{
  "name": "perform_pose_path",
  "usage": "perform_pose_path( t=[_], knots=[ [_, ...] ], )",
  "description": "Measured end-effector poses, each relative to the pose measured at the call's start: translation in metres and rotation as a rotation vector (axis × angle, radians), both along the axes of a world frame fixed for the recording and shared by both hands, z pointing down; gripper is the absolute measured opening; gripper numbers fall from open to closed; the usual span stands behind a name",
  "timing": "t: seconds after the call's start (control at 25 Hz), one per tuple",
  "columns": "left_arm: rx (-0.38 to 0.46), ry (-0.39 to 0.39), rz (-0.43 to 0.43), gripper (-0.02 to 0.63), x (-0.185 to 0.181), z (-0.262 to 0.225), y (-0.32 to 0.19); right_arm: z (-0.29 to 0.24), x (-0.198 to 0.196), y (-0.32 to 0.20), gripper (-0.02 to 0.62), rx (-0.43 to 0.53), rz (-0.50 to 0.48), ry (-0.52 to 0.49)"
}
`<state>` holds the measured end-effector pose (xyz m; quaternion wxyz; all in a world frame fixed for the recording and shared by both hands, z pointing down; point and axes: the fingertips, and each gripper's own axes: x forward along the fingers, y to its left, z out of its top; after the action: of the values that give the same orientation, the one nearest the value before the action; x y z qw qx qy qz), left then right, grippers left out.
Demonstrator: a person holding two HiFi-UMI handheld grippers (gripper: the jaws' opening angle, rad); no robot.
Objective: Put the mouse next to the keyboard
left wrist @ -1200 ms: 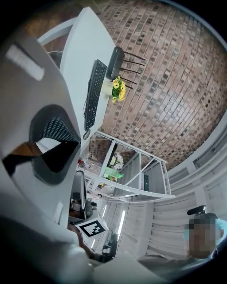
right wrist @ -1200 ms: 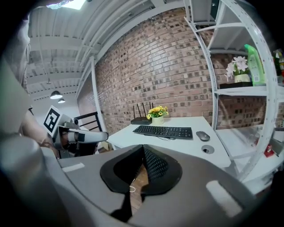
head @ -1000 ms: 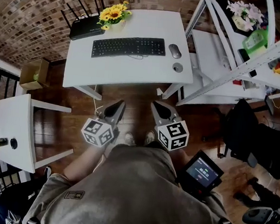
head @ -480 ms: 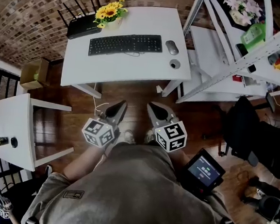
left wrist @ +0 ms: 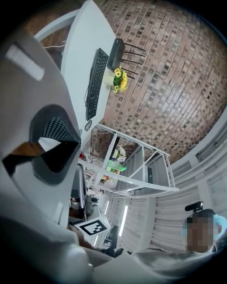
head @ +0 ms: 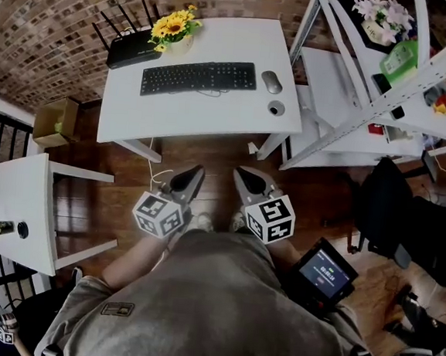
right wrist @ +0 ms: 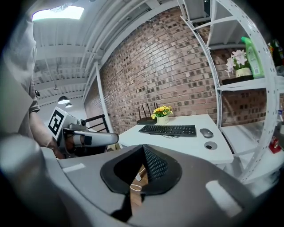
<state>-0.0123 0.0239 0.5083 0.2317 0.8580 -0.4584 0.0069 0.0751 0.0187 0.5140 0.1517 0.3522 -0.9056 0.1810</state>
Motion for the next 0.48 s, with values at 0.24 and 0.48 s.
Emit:
perform_pose_path(
  t=[0.24,0.48],
  knots=[
    [0.003,0.000,-0.001,0.000,0.0005,-0.0018,-0.0006,-0.0033,0.0016,-0.0014,0.012,0.007,0.005,-0.006],
    [-0.003,0.002,-0.002,0.000,0.0020,-0.0027,-0.0011,-0.0048,0.0023,-0.0037,0.012,0.013,0.008,-0.002]
  ],
)
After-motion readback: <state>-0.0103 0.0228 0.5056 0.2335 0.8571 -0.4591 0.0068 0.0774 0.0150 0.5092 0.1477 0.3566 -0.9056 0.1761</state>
